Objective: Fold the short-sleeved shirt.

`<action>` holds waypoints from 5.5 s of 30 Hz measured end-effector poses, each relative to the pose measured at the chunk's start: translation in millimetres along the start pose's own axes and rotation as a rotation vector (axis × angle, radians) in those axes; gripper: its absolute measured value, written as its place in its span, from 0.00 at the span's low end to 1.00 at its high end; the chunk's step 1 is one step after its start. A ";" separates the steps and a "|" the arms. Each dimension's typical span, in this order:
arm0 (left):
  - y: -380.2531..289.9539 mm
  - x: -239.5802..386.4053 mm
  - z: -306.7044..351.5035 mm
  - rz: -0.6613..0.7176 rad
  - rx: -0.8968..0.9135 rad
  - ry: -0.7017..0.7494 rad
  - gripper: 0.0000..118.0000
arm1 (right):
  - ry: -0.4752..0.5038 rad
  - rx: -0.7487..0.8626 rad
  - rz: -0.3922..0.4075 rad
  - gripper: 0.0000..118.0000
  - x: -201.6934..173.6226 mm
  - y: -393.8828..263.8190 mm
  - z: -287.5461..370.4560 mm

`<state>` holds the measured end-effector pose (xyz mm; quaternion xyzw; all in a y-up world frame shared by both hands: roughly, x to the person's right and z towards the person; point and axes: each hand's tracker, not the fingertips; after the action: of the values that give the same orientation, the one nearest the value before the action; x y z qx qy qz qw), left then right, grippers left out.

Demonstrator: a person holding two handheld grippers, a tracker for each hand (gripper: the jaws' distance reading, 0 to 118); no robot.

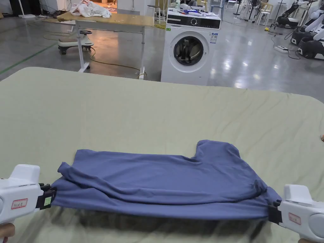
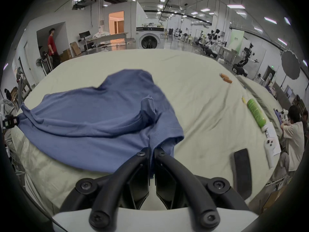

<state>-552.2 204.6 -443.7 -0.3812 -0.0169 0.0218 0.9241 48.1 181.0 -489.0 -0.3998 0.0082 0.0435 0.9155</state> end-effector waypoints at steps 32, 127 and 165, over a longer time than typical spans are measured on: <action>-94.0 5.4 32.2 0.067 -0.025 0.059 0.37 | -0.117 -0.007 0.053 0.73 -38.8 -96.8 58.6; 36.7 -40.7 -41.8 0.062 0.159 -0.084 0.00 | 0.034 0.029 0.023 0.00 2.4 84.1 -37.5; -63.8 -81.2 -68.3 -0.017 0.013 0.022 0.37 | -0.134 -0.148 0.093 0.69 -22.7 -105.3 53.9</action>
<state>-628.2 107.1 -448.3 -0.3753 -0.0099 0.0102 0.9268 33.5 147.6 -374.2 -0.4616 -0.0378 0.1134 0.8790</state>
